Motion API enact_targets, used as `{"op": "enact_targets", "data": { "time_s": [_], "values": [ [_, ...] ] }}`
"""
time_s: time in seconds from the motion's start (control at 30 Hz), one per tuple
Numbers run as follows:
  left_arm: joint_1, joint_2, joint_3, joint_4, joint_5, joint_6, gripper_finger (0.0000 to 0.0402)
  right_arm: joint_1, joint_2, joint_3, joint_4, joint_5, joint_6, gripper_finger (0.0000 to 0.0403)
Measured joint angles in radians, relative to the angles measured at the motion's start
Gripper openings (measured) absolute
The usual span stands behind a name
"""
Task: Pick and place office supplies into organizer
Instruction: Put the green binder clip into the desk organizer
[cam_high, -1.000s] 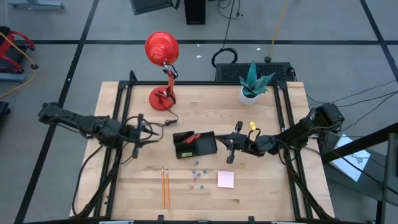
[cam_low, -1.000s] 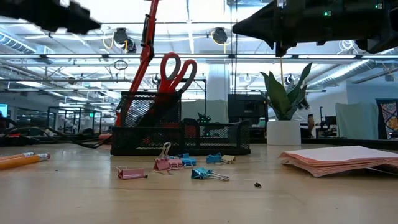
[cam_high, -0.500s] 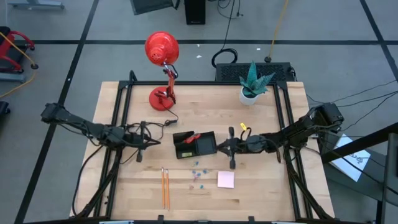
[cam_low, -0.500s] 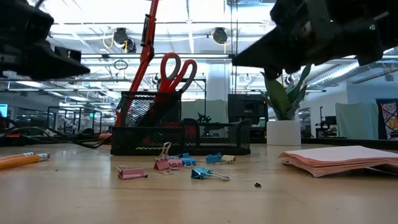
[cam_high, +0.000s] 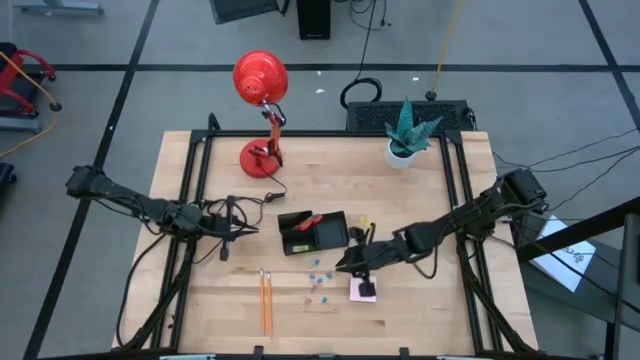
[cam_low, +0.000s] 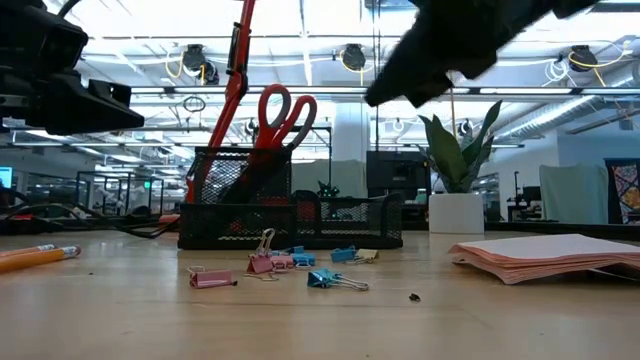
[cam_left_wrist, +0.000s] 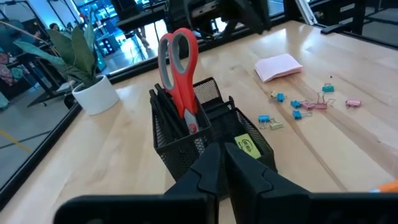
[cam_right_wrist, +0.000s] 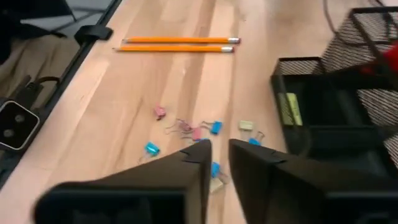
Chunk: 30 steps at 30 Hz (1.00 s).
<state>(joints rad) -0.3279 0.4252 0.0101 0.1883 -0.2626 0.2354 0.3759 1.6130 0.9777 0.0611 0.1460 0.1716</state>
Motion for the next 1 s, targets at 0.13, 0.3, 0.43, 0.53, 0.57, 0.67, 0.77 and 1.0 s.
{"op": "enact_targets", "data": {
  "time_s": [0.13,0.3,0.43,0.53,0.57,0.67,0.77,1.0],
  "values": [
    [0.0,0.0,0.0,-0.005,0.0,-0.023,0.0013,-0.002,0.067,0.052,-0.023,-0.073,0.0,0.012],
    [0.0,0.0,0.0,-0.006,0.0,-0.024,0.0005,-0.018,0.164,0.066,-0.027,-0.148,-0.034,0.0185],
    [0.0,0.0,0.0,-0.006,0.0,-0.024,0.0023,-0.043,0.214,0.082,-0.036,-0.186,-0.071,0.0199],
    [0.0,0.0,0.0,-0.005,0.0,-0.029,0.0031,-0.065,0.22,0.104,-0.036,-0.228,-0.123,0.0192],
    [0.0,0.0,0.0,-0.005,0.0,-0.033,0.0031,-0.074,0.219,0.111,-0.036,-0.243,-0.143,0.0188],
    [0.0,0.0,0.0,-0.005,0.0,-0.046,0.0028,-0.11,0.213,0.115,-0.036,-0.284,-0.188,0.0171],
    [0.0,0.0,0.0,-0.005,0.0,-0.061,0.002,-0.14,0.22,0.115,-0.041,-0.305,-0.196,0.0157],
    [0.0,0.0,0.0,-0.032,0.0,-0.086,0.0004,-0.133,0.221,0.113,-0.135,-0.305,-0.203,0.015]
  ]
}}
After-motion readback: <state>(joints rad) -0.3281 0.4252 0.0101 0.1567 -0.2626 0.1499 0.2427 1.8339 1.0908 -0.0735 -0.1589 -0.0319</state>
